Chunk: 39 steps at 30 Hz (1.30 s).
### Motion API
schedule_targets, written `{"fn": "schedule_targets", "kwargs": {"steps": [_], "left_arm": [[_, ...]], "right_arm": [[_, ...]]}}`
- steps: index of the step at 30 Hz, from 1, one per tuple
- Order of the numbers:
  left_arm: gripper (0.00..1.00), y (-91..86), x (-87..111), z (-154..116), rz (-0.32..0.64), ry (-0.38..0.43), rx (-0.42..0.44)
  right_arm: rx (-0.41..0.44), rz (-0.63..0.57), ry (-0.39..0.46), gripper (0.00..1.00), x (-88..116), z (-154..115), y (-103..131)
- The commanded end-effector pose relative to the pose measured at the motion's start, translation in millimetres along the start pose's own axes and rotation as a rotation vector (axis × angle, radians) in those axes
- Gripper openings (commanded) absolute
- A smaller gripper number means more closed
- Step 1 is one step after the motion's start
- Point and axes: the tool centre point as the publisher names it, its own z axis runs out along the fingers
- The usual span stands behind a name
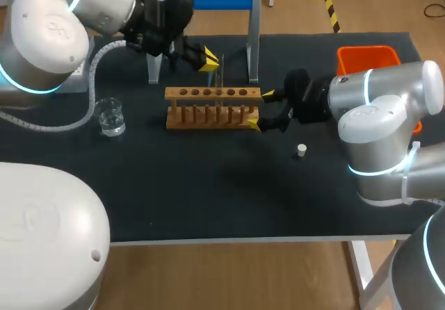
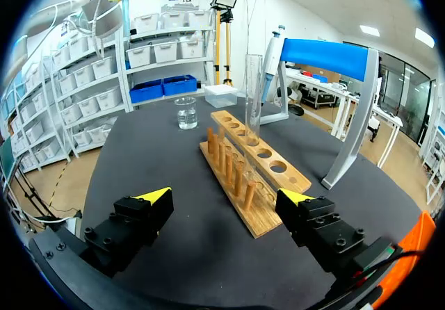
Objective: Invert the test tube, pick up the pipette, mount the tip to pipette, aspirate from beaker and dispense into the tube, eject the tip, return the pipette, and cap with the stopper.
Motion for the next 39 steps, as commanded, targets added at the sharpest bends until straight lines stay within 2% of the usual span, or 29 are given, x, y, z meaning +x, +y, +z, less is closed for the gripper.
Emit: {"fn": "schedule_targets", "kwargs": {"steps": [1, 21, 39], "left_arm": [[0.00, -5.3, -5.0, 6, 0.000, 0.017, -0.016], [0.00, -16.8, -2.5, 11, -0.006, -0.039, -0.044], [0.00, -16.8, -2.5, 11, -0.006, -0.039, -0.044]], "right_arm": [[0.000, 0.000, 0.001, 1.00, 0, -1, 0], [0.000, 0.000, 0.001, 1.00, 0, -1, 0], [0.000, 0.000, 0.001, 1.00, 0, -1, 0]]}}
